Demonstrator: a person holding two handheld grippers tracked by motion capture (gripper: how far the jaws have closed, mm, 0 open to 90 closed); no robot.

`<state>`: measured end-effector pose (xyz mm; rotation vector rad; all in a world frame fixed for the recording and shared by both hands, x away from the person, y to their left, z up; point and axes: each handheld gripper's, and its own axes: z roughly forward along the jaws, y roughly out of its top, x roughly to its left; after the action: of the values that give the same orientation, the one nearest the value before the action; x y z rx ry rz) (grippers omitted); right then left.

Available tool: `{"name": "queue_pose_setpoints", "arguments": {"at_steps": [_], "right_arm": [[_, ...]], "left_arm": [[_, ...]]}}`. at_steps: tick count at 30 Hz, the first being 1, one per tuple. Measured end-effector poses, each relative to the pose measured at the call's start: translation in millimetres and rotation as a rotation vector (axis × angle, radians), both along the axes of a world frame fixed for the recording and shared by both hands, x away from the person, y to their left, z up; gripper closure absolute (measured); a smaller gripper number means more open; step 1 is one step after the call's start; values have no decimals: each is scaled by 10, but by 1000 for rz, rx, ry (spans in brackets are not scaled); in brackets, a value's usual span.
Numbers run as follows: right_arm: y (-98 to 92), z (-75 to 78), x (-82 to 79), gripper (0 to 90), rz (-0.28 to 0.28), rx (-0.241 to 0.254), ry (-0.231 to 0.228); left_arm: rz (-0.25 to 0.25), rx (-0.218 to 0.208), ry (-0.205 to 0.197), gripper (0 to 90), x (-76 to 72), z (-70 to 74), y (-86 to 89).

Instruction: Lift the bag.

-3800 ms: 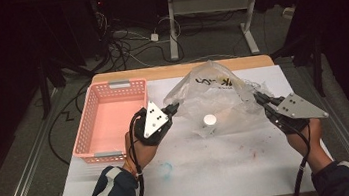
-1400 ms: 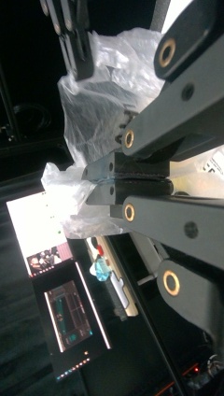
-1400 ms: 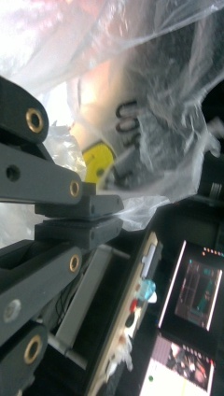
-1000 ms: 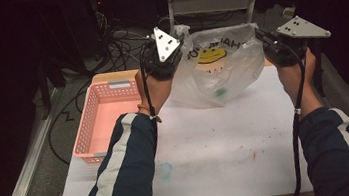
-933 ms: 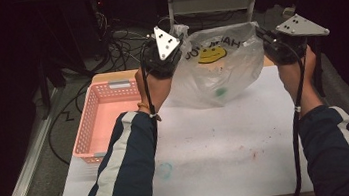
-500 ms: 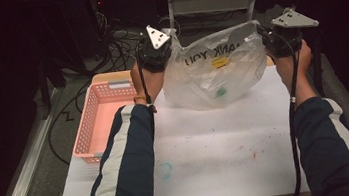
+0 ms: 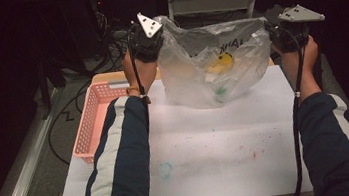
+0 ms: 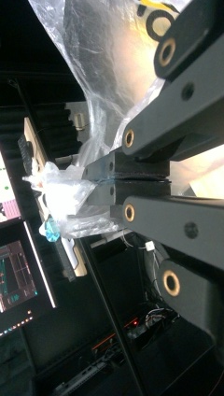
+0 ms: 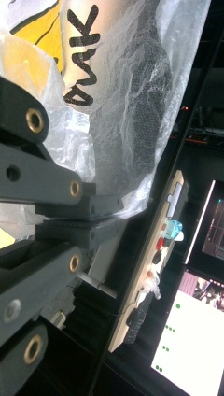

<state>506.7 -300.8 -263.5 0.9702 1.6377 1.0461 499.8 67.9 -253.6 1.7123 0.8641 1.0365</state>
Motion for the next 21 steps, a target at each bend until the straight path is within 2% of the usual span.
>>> {"name": "queue_pose_setpoints", "arguments": {"at_steps": [6,8,12,14,17,18,21], "right_arm": [[50,160,31,891,-3,-25,-24],[52,191,48,891,-8,-15,-24],[75,160,94,891,-22,-22,-21],[71,131,114,891,-25,-9,-10],[64,95,126,890,-33,-9,0],[63,83,124,890,-35,-11,0],[46,51,111,879,-40,-15,0]], "left_arm": [[36,12,-7,864,59,29,62],[46,-5,-10,865,73,43,101],[58,4,-4,864,87,36,126],[54,-7,9,862,91,6,122],[37,-6,14,807,85,-34,108],[37,12,15,795,77,-77,81],[34,3,25,775,65,-128,77]]}}
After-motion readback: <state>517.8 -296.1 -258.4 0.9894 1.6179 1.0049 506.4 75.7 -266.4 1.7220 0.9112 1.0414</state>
